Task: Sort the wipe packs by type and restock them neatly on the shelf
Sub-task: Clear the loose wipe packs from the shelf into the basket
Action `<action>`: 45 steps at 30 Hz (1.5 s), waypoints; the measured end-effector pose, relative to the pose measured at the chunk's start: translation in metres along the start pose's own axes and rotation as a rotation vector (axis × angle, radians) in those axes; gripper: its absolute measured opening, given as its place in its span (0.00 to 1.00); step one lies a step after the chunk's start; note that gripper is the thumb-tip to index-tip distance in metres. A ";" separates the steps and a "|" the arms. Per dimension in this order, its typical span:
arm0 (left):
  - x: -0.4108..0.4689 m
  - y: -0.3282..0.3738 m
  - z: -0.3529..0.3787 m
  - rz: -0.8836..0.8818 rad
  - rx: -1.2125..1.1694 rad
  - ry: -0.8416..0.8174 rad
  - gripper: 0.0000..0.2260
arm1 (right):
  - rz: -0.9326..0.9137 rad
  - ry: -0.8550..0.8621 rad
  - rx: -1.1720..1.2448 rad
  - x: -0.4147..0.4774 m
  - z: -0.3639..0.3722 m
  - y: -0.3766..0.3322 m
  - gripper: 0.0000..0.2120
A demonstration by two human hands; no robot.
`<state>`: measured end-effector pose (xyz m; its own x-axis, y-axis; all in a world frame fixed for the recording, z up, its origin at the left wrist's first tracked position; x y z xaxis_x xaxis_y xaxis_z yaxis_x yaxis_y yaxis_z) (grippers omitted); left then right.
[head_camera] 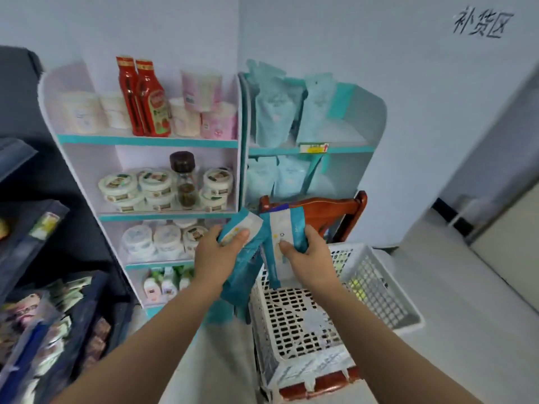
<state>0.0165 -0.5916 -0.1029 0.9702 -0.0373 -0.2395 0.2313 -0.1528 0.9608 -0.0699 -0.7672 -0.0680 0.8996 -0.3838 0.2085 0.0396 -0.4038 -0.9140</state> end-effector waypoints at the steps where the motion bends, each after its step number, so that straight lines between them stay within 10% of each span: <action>1: 0.000 -0.006 0.018 -0.015 0.023 -0.015 0.08 | 0.031 0.007 -0.017 0.000 -0.011 0.014 0.06; 31: 0.112 -0.378 0.275 -0.559 0.949 -0.268 0.15 | 0.795 -0.671 -0.396 -0.003 0.000 0.508 0.10; 34: 0.103 -0.415 0.287 -0.465 1.440 -0.477 0.35 | 0.690 -0.855 -0.621 -0.009 0.010 0.544 0.25; 37: 0.087 -0.442 0.296 -0.421 1.619 -0.687 0.35 | 0.547 -0.998 -0.840 -0.018 0.016 0.561 0.43; 45: 0.088 -0.441 0.296 -0.369 1.624 -0.708 0.29 | 0.447 -1.194 -0.827 -0.025 0.021 0.565 0.28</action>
<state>-0.0221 -0.8193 -0.5890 0.5790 -0.0835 -0.8111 -0.3107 -0.9423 -0.1248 -0.0611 -0.9679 -0.5974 0.6016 0.1159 -0.7903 -0.2059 -0.9335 -0.2936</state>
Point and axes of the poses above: each hand's wrist, its own x-axis towards the middle knuckle, its own z-axis out of the palm, y = z × x, the point moved 8 cm from there along x, towards the middle knuckle, and after that the axes turned 11 degrees about -z, right-handed, at the moved point
